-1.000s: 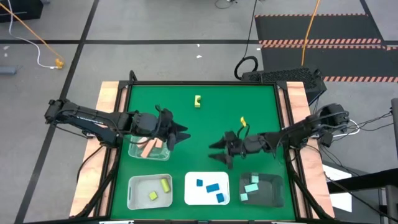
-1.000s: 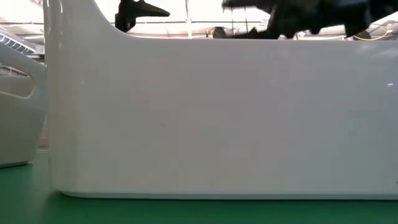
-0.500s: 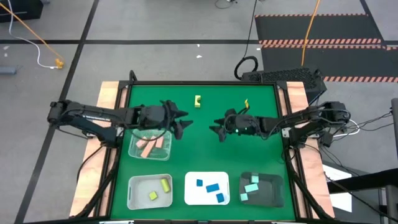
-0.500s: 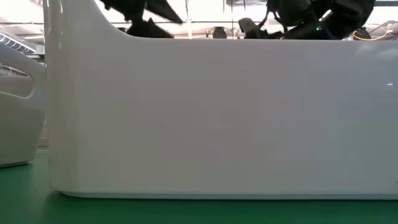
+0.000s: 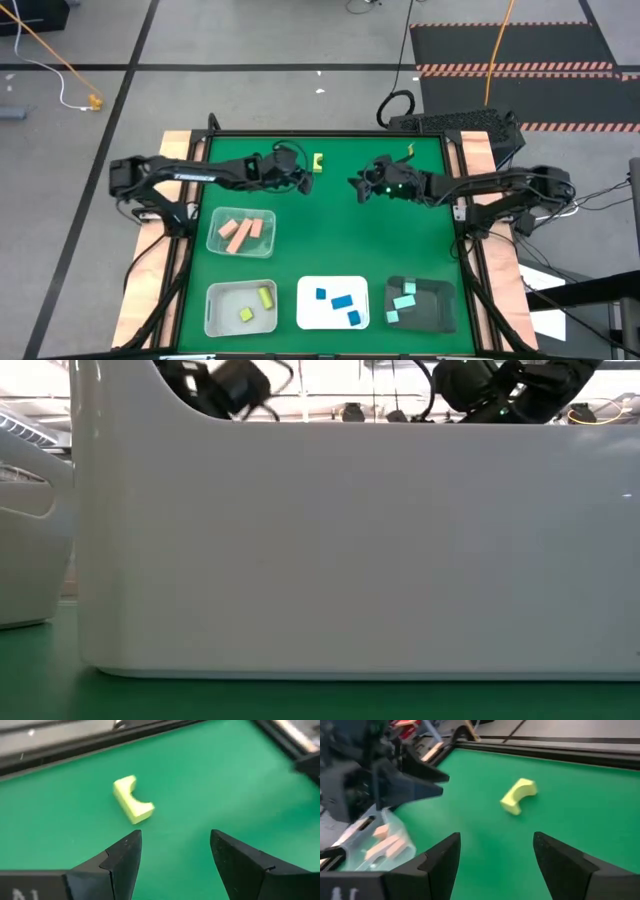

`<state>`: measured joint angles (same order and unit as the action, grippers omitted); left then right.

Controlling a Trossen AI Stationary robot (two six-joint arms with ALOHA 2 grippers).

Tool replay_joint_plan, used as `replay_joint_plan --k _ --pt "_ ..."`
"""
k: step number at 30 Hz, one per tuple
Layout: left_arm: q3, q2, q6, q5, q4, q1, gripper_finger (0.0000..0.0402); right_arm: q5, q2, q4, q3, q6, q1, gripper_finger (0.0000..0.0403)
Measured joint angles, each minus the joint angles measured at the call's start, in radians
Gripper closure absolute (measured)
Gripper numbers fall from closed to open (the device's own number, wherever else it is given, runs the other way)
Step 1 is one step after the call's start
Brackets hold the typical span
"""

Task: Sort & place blocks by color
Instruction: Put the green block into the gray bin

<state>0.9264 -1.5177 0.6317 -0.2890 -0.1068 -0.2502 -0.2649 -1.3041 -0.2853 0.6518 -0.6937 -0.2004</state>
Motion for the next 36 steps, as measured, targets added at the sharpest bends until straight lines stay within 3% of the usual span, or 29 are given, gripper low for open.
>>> replay_joint_plan --k 5,13,19,28,36 --pt "0.0 -0.092 0.058 0.004 0.042 -0.06 0.0165 0.002 0.065 0.098 0.0 0.002 -0.057 0.0163" --pt "0.046 -0.216 0.183 0.1 0.105 -0.102 0.0165 0.014 0.114 0.171 0.0 0.056 -0.122 0.0163" --pt "0.136 -0.292 0.191 0.101 0.101 -0.102 0.0165 0.15 0.129 0.203 0.0 0.103 -0.182 0.0163" --pt "0.321 -0.41 0.202 0.052 -0.096 -0.132 0.0165 0.192 0.131 0.272 0.0 0.157 -0.206 0.0163" --pt "0.382 -0.485 0.247 0.077 -0.145 -0.173 0.0165 0.192 0.131 0.276 0.0 0.213 -0.206 0.0163"
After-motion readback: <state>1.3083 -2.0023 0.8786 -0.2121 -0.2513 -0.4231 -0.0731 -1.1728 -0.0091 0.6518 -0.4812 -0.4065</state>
